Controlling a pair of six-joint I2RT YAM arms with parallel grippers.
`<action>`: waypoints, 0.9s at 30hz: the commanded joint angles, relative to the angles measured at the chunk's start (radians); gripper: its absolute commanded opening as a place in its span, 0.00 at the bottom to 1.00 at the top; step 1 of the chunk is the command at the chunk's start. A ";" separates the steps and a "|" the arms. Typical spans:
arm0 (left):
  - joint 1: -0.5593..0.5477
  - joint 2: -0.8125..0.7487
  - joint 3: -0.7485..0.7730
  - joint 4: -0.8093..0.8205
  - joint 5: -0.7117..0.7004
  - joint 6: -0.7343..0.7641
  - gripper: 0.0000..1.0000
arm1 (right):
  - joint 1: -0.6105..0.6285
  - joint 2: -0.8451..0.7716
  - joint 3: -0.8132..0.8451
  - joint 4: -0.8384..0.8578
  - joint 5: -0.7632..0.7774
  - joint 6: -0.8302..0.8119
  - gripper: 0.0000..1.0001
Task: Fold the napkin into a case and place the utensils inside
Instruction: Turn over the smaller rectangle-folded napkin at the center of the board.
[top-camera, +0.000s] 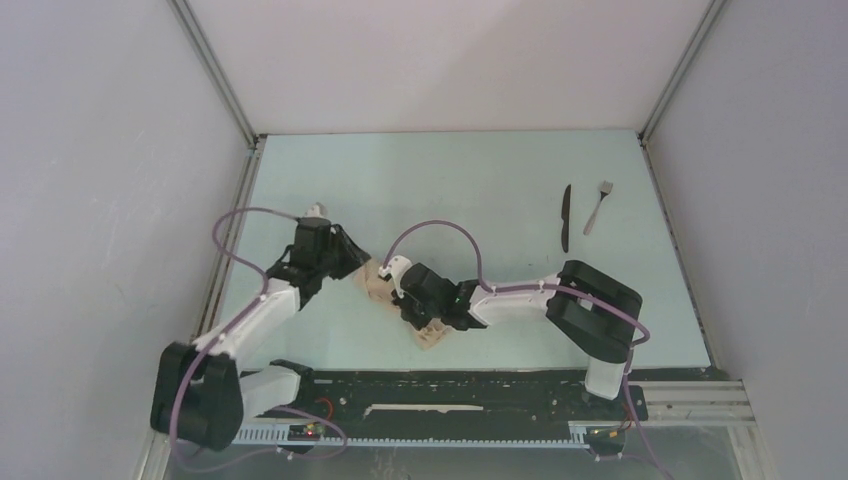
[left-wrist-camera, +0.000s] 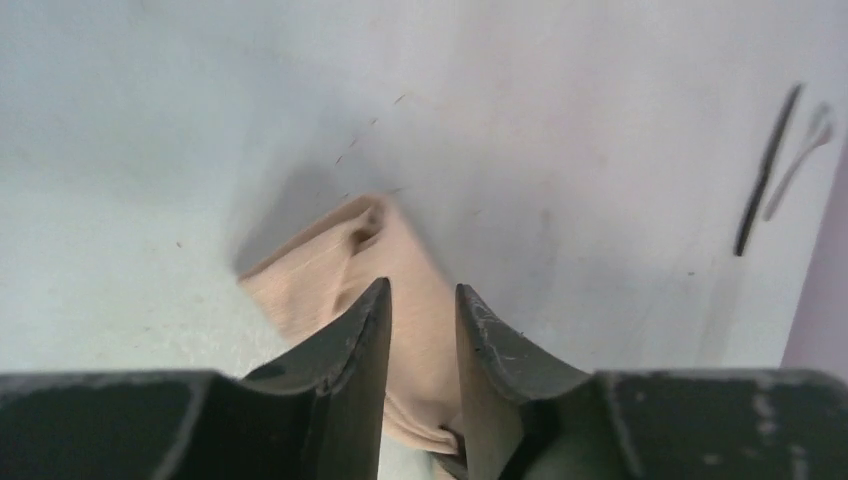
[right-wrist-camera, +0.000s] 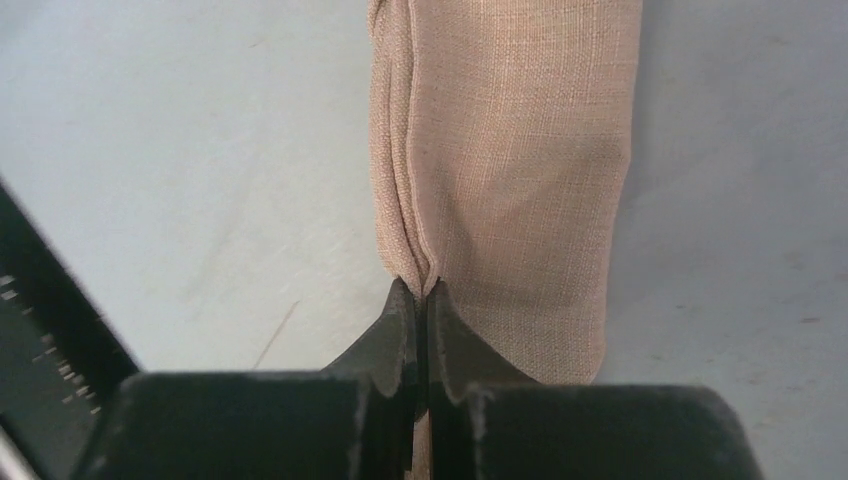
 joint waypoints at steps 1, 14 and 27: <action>0.007 -0.226 0.106 -0.177 -0.138 0.075 0.39 | -0.025 -0.059 0.043 -0.076 -0.218 0.145 0.00; 0.009 -0.441 0.181 -0.331 -0.166 0.100 0.44 | -0.372 0.032 -0.215 0.773 -0.924 1.050 0.00; -0.001 -0.154 0.092 -0.077 0.288 0.060 0.46 | -0.617 0.215 -0.382 1.138 -1.034 1.162 0.15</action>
